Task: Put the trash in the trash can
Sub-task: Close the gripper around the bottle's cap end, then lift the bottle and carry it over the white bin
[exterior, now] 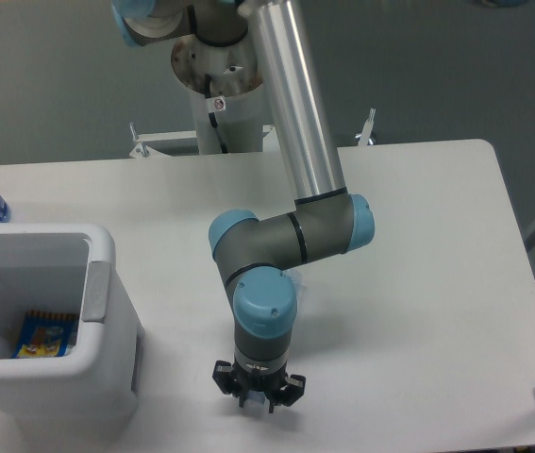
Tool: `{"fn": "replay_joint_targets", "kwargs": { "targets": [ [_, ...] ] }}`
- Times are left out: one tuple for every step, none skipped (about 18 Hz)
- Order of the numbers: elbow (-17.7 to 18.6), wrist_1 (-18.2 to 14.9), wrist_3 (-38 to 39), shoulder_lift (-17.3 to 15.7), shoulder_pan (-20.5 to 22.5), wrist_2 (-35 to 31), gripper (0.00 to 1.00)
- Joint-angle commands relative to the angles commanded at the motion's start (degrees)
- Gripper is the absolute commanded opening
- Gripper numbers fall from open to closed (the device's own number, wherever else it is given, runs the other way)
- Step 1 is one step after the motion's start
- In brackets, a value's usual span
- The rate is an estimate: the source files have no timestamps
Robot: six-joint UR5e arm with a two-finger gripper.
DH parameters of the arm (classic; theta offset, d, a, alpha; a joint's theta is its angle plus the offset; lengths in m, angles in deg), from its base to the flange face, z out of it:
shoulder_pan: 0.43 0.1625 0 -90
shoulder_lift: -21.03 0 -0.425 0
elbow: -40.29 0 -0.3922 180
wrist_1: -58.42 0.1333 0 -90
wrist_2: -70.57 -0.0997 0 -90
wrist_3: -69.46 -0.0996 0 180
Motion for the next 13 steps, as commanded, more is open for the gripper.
{"fn": "replay_joint_targets", "kwargs": {
  "targets": [
    [-0.09, 0.0, -0.09, -0.09, 0.0, 0.09, 0.39],
    [0.0, 0.0, -0.26, -0.09, 0.0, 0.09, 0.38],
    [0.0, 0.0, -0.26, -0.26, 0.0, 0.09, 0.36],
    [0.0, 0.0, -0.26, -0.26, 0.09, 0.09, 0.33],
    [0.0, -0.09, -0.26, -0.35, 0.09, 0.09, 0.27],
    [0.0, -0.09, -0.26, -0.35, 0.09, 0.09, 0.25],
    [0.0, -0.09, -0.26, -0.44, 0.09, 0.09, 0.24],
    [0.0, -0.09, -0.26, -0.44, 0.09, 0.09, 0.22],
    [-0.09, 0.0, -0.26, -0.61, 0.17, 0.09, 0.21],
    [-0.17, -0.09, -0.26, -0.96, 0.18, 0.17, 0.21],
    [-0.35, -0.09, -0.35, -1.31, 0.35, 0.17, 0.21],
    [-1.13, 0.0, 0.17, -2.54, 1.05, 0.52, 0.21],
    [-1.84, 0.09, 0.26, -3.85, 1.92, 1.05, 0.21]
  ]
}}
